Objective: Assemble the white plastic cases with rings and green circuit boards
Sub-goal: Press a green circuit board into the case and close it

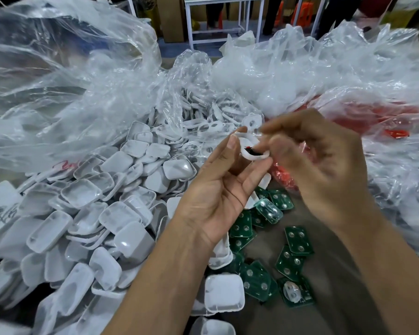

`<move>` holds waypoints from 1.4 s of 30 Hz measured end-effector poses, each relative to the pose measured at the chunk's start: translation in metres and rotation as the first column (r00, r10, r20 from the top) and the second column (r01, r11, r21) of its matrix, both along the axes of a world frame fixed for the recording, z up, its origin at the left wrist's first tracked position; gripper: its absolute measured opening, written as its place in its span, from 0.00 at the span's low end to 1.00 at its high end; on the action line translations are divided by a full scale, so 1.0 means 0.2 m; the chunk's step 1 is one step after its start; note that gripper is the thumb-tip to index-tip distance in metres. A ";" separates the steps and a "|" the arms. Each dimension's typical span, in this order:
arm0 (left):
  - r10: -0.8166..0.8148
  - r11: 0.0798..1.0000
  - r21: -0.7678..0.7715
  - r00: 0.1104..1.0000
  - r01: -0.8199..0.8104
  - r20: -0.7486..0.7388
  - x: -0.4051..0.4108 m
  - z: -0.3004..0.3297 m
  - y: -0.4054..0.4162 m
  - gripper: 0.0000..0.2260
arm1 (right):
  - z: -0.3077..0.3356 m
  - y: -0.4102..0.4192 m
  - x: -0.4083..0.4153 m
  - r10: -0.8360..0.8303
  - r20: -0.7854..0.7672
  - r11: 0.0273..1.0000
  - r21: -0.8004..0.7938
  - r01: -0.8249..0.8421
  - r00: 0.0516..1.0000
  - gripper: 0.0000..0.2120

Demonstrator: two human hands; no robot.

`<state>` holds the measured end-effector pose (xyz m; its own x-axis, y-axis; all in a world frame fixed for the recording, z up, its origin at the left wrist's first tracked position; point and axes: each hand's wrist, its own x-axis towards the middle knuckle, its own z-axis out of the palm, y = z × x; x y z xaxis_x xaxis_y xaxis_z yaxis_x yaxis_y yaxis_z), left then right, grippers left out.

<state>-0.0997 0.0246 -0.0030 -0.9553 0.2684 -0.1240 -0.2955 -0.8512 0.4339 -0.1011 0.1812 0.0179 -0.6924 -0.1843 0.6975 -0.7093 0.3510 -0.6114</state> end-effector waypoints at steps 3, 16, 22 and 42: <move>-0.009 0.999 0.050 1.000 0.010 -0.004 0.00 0.00 -0.01 0.21 | 0.10 -0.03 -0.12 -0.084 0.046 0.986 -0.138 0.090 0.995 0.12; -0.005 0.990 0.140 0.994 -0.010 0.109 -0.03 0.01 -0.05 0.12 | 0.20 -0.04 -0.84 -0.703 0.128 0.560 0.706 0.433 0.700 0.13; 0.019 0.993 0.111 0.992 -0.033 0.127 -0.02 0.01 -0.05 0.12 | 0.20 -0.01 -0.78 -0.734 0.079 0.585 0.578 0.568 0.675 0.10; 0.139 0.968 -0.213 0.990 -0.130 0.029 -0.03 0.00 -0.01 0.15 | 0.24 0.03 -0.73 -0.737 0.309 0.669 0.205 0.714 0.601 0.09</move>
